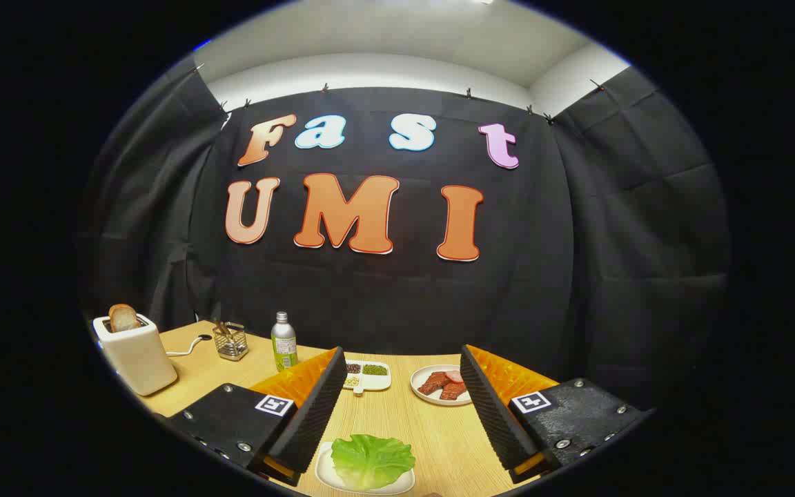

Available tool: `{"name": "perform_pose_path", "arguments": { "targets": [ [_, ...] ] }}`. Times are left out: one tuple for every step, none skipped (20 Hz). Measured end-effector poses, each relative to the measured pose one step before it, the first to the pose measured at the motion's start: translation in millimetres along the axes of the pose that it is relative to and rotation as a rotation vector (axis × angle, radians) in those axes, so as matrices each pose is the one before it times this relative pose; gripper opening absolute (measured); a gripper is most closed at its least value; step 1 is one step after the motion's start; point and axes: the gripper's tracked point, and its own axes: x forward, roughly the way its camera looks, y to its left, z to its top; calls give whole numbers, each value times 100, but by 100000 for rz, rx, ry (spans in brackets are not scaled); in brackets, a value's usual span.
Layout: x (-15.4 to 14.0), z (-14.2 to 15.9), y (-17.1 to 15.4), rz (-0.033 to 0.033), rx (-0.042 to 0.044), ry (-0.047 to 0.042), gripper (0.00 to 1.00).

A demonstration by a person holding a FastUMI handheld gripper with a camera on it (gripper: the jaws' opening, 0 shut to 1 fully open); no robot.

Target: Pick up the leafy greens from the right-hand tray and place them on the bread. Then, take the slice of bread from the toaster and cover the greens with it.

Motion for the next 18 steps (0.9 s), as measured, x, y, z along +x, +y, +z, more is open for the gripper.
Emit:
{"name": "perform_pose_path", "arguments": {
  "targets": [
    [-79,312,-220,-515,683,-142,99],
    [-81,243,-295,-739,307,87,99],
    [-141,277,-214,-719,-124,-76,99],
    [-259,479,-248,-776,-412,-706,99],
    [-314,577,-239,-841,-455,-981,99],
    [-282,505,-159,-489,-391,-931,99],
    [-298,390,24,-237,-142,-754,99],
    [-273,389,90,228,64,-764,99],
    [-317,245,85,289,2,-266,99],
    [-235,263,11,131,-184,-139,99],
    [-297,335,50,-99,-406,-215,99],
    [-323,353,-16,-292,-338,-448,99],
    [-290,398,-16,-138,83,-608,99],
    [-391,422,34,272,418,-321,99],
    [-151,162,38,357,587,-144,99],
    [-306,175,-155,-44,465,273,99],
    [-342,221,-275,-446,59,276,99],
    [-270,67,-468,-858,-155,492,99]
  ]
}}
